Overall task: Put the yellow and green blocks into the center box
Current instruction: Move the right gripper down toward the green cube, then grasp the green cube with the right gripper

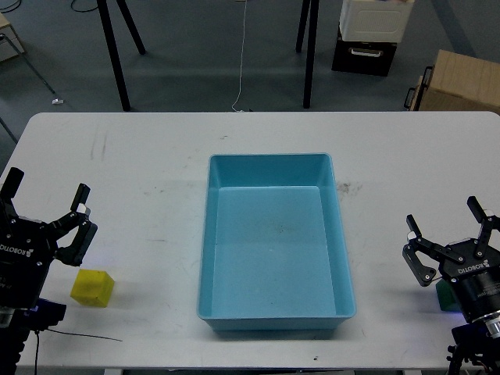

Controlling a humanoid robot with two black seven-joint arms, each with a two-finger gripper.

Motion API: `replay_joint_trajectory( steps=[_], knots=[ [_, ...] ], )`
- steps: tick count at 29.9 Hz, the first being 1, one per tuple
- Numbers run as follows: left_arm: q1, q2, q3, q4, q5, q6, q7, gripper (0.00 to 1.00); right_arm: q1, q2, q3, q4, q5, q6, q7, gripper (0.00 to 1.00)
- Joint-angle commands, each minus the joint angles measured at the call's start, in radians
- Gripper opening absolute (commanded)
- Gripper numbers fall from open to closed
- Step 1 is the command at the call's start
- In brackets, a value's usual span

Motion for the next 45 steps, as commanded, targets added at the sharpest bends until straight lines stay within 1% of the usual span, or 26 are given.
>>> replay_joint_trajectory(
  steps=[1, 5, 7, 10, 11, 14, 16, 18, 19, 20, 22, 25, 28, 30, 34, 35, 37, 39, 43, 45],
  knots=[
    [0.000, -0.001, 0.000, 0.000, 0.003, 0.000, 0.003, 1.00, 0.000, -0.002, 0.006, -0.001, -0.001, 0.004, 0.000, 1.00],
    [0.000, 0.001, 0.002, 0.000, 0.006, 0.000, 0.006, 1.00, -0.005, -0.022, 0.021, -0.002, -0.004, -0.004, -0.001, 1.00],
    [-0.002, 0.001, 0.000, 0.002, 0.006, 0.000, 0.002, 1.00, 0.000, -0.086, 0.032, -0.002, -0.007, -0.013, -0.007, 1.00],
    [-0.008, -0.001, 0.000, 0.012, 0.006, 0.000, -0.002, 1.00, 0.033, -0.267, 0.027, -0.005, -0.010, -0.064, -0.013, 1.00],
    [-0.012, 0.001, 0.002, 0.015, 0.006, 0.000, -0.002, 1.00, 0.059, -0.345, 0.020, -0.009, -0.010, -0.087, -0.013, 1.00],
    [-0.018, 0.001, 0.000, 0.024, 0.006, 0.000, -0.002, 1.00, 0.148, -0.561, -0.019, -0.024, -0.010, -0.108, -0.013, 1.00],
    [-0.021, 0.002, 0.000, 0.028, 0.006, 0.000, -0.002, 1.00, 0.237, -0.693, -0.069, -0.040, -0.010, -0.113, -0.015, 1.00],
    [-0.029, 0.001, 0.000, 0.028, 0.006, 0.000, -0.002, 1.00, 0.363, -0.830, -0.166, -0.069, -0.010, -0.118, -0.021, 1.00],
    [-0.031, 0.001, 0.000, 0.028, 0.006, 0.000, -0.002, 1.00, 0.442, -0.890, -0.239, -0.086, -0.012, -0.124, -0.035, 1.00],
    [-0.032, 0.001, 0.000, 0.028, 0.006, 0.000, 0.000, 1.00, 0.537, -0.925, -0.319, -0.097, -0.015, -0.130, -0.056, 1.00],
    [-0.032, 0.001, 0.002, 0.029, 0.006, 0.000, 0.000, 1.00, 0.732, -0.950, -0.486, -0.103, -0.045, -0.131, -0.113, 1.00],
    [-0.034, 0.002, 0.002, 0.031, 0.006, 0.000, 0.000, 1.00, 1.060, -0.961, -0.832, -0.121, -0.180, -0.133, -0.217, 1.00],
    [-0.035, 0.002, 0.002, 0.032, 0.006, 0.000, 0.001, 1.00, 1.361, -0.935, -1.173, -0.121, -0.332, -0.133, -0.277, 1.00],
    [-0.035, 0.002, 0.002, 0.032, 0.006, 0.000, 0.001, 1.00, 1.559, -0.889, -1.410, -0.123, -0.427, -0.133, -0.317, 1.00],
    [-0.035, 0.002, 0.002, 0.037, 0.008, 0.000, 0.003, 1.00, 1.877, -0.806, -1.761, -0.123, -0.564, -0.105, -0.414, 1.00],
    [-0.035, 0.004, 0.002, 0.041, 0.008, 0.000, 0.003, 1.00, 1.943, -0.786, -1.845, -0.121, -0.617, -0.073, -0.434, 1.00],
    [-0.035, 0.002, 0.002, 0.047, 0.008, 0.000, 0.003, 1.00, 2.033, -0.752, -1.980, -0.121, -0.729, 0.002, -0.441, 1.00],
    [-0.035, 0.004, 0.002, 0.054, 0.008, 0.000, 0.005, 1.00, 2.072, -0.738, -2.053, -0.118, -0.814, 0.049, -0.441, 1.00],
    [-0.032, 0.002, 0.002, 0.058, 0.008, 0.000, 0.005, 1.00, 2.072, -0.743, -2.096, -0.101, -0.900, 0.100, -0.444, 1.00],
    [-0.032, 0.002, 0.002, 0.058, 0.008, 0.000, 0.005, 1.00, 2.069, -0.742, -2.120, -0.098, -0.925, 0.106, -0.446, 1.00]
  ],
)
